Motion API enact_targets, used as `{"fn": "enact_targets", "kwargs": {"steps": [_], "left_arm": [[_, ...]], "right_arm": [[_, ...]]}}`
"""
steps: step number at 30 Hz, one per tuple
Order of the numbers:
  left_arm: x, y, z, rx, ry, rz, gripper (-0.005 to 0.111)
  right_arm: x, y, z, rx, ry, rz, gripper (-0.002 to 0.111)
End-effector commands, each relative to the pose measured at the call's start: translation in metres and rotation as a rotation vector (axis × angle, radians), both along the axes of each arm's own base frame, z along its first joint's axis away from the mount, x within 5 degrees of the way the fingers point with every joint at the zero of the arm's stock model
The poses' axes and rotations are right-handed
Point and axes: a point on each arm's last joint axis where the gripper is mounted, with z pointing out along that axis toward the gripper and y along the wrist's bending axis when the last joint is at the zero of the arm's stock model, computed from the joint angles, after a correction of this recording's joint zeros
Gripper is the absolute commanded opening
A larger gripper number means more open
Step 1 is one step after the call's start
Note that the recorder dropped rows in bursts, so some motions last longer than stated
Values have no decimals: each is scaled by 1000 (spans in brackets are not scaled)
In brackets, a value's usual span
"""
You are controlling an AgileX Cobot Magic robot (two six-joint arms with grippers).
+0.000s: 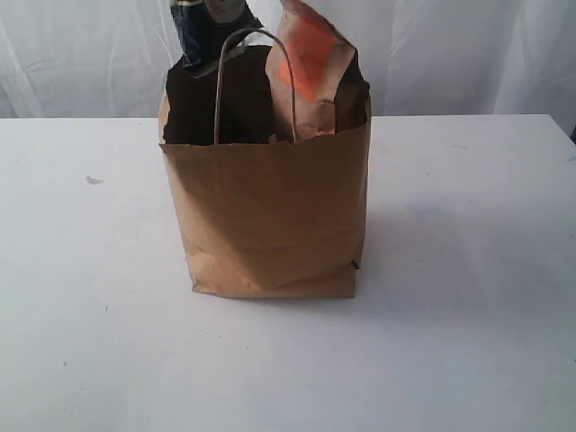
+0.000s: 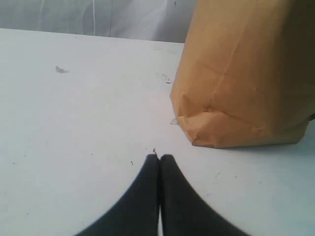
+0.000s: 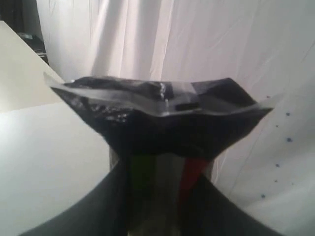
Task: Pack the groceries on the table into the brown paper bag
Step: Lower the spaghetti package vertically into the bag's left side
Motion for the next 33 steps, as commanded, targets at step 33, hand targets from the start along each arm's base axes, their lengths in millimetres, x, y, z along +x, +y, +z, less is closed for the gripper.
{"fn": "enact_targets", "kwargs": {"steps": [33], "left_arm": [[0,0,0,-14,0,1,0]], "right_arm": [[7,38,-72,-72,242,-275,0]]}}
